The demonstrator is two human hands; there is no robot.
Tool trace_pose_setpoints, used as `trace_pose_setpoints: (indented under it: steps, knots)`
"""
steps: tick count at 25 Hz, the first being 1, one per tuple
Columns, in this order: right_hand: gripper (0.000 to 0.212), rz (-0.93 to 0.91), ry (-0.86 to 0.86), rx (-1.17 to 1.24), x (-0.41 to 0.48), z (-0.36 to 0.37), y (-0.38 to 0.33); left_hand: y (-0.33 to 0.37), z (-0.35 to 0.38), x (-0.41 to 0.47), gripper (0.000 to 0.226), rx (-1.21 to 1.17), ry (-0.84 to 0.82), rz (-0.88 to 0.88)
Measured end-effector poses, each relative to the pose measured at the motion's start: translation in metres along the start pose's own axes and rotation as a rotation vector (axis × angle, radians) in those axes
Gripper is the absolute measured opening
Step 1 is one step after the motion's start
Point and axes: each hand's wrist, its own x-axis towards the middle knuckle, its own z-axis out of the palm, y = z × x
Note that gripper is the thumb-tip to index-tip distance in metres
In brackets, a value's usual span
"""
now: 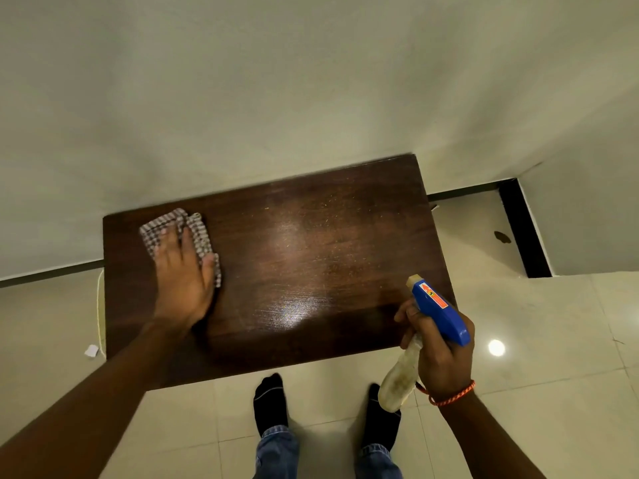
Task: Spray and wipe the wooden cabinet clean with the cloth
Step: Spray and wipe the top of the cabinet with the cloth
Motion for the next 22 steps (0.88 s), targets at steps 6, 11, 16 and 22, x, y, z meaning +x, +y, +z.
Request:
trace_pose_setpoints:
  steps: [6, 11, 16, 22]
  knots:
    - [0.024, -0.013, 0.024, 0.017, 0.003, -0.013, -0.009, 0.151, 0.023, 0.035, 0.07, -0.045, -0.037, 0.079]
    - [0.021, -0.052, 0.013, -0.006, 0.021, -0.028, -0.017, 0.264, 0.036, 0.047, 0.07, -0.064, -0.118, 0.185]
    - [0.033, -0.075, 0.007, -0.041, 0.029, -0.039, -0.019, 0.352, 0.047, 0.055, 0.072, -0.024, -0.166, 0.324]
    - [0.033, -0.064, 0.009, -0.003, 0.028, -0.038, -0.025, 0.323, 0.042, 0.059, 0.073, -0.011, -0.178, 0.522]
